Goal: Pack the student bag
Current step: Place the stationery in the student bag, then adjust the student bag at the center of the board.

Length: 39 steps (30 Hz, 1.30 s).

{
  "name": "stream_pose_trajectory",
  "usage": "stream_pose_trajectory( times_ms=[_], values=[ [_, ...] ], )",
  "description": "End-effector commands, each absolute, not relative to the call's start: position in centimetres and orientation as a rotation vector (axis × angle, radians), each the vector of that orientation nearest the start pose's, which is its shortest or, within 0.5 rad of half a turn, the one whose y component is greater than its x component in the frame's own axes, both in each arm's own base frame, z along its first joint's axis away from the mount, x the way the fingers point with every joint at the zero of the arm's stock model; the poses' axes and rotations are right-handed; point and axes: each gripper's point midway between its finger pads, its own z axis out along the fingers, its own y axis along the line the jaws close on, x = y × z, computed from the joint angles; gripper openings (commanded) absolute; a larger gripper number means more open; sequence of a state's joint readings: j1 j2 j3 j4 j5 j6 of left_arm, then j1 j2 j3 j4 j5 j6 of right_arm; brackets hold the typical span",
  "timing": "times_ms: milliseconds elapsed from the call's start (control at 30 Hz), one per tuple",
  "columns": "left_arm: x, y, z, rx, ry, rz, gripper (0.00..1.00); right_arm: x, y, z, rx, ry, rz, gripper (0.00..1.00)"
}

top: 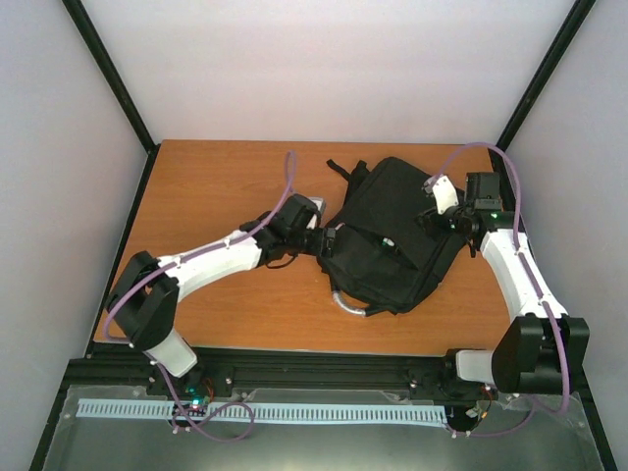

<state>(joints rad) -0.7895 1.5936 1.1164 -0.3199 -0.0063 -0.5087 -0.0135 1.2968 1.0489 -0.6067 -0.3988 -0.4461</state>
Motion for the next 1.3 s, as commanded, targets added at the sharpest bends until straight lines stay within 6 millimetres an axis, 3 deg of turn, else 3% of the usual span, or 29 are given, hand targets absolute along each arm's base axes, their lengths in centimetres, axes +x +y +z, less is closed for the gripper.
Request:
stream_pose_trajectory(
  times_ms=[0,133,300,567,700,867,1000,1133,1267],
  values=[
    [31.4,-32.8,12.9,0.386,2.484,-0.787,0.88,34.6,5.0,16.7,-0.734,2.344,0.205,0.52],
    [33.1,-33.1,11.8,0.338,2.489,-0.899,0.84,34.3,5.0,15.4,-0.775,2.356,0.195,0.54],
    [33.6,-34.7,10.8,0.37,2.495,-0.996,0.76,34.1,5.7,14.2,-0.854,2.355,0.163,0.53],
    [33.3,-34.7,10.3,0.317,2.492,-1.036,0.42,34.2,8.1,10.8,-0.982,2.38,0.103,0.45],
    [32.1,-33.8,10.1,0.297,2.489,-1.041,0.27,34.2,9.4,9.1,-1.043,2.398,0.086,0.43],
    [30.1,-32.3,9.0,0.255,2.508,-1.04,0.01,34.4,10.8,7.4,-1.124,2.405,0.024,0.42],
    [27.9,-31.0,8.4,0.197,2.509,-1.028,0.01,34.8,11.2,6.4,-1.165,2.404,-0.05,0.42],
    [25.4,-30.1,8.4,0.167,2.508,-0.995,0.01,36.3,10.3,5.7,-1.156,2.411,-0.165,0.41],
    [22.9,-30.1,8.2,0.151,2.512,-0.992,0.01,37.6,10.3,6.2,-1.141,2.413,-0.197,0.39]
  ],
)
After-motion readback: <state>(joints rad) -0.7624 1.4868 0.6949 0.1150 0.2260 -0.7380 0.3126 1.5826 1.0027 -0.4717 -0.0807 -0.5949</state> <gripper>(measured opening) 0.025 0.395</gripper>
